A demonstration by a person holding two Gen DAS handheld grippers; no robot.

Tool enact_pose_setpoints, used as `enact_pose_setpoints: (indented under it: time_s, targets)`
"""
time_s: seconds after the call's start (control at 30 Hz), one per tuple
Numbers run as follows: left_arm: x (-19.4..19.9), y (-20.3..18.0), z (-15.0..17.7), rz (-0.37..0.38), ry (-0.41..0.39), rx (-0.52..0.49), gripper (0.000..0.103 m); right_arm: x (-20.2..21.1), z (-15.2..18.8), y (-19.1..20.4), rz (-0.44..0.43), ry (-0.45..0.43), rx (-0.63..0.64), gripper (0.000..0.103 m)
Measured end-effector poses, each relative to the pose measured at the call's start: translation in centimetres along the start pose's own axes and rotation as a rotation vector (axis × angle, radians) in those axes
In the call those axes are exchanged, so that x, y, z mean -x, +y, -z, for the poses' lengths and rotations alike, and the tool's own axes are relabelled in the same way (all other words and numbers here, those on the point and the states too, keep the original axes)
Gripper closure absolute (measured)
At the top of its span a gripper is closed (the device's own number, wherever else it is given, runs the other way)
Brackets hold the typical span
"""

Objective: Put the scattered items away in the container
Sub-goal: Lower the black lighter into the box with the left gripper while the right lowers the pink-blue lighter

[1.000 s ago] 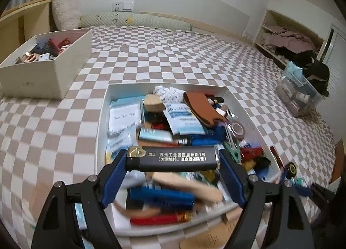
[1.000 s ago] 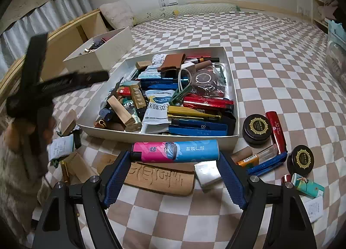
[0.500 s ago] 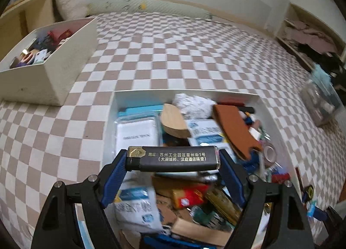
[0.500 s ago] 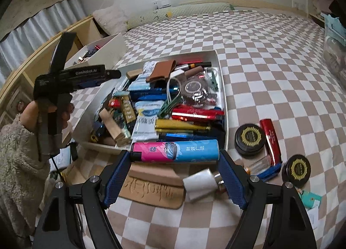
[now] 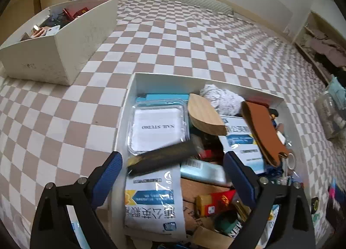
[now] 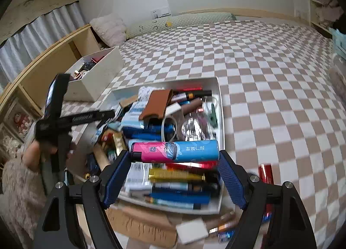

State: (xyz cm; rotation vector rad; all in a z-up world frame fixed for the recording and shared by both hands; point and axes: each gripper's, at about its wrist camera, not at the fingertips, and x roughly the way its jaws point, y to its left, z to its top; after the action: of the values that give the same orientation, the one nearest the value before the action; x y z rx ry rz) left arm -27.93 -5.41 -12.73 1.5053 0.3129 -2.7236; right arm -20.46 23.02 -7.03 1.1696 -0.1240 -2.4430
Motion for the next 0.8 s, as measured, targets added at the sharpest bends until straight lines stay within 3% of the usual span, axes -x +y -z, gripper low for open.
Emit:
enact_pose_setpoints:
  time_s: [0.27, 0.47, 0.8]
  targets:
    - [1.2, -0.7, 0.8, 0.033, -0.029, -0.051, 0.007, -3.9, -4.6, 0.0, 0.007, 0.023, 0.012, 0.022]
    - [1.4, -1.0, 1.0, 0.046, -0.038, -0.081, 0.007, -7.8, -8.2, -0.9, -0.005, 0.076, -0.054, 0.022]
    - [1.4, -0.3, 0.9, 0.076, -0.047, -0.055, 0.007, -13.5, -11.6, -1.1, 0.047, 0.165, -0.109, 0.022]
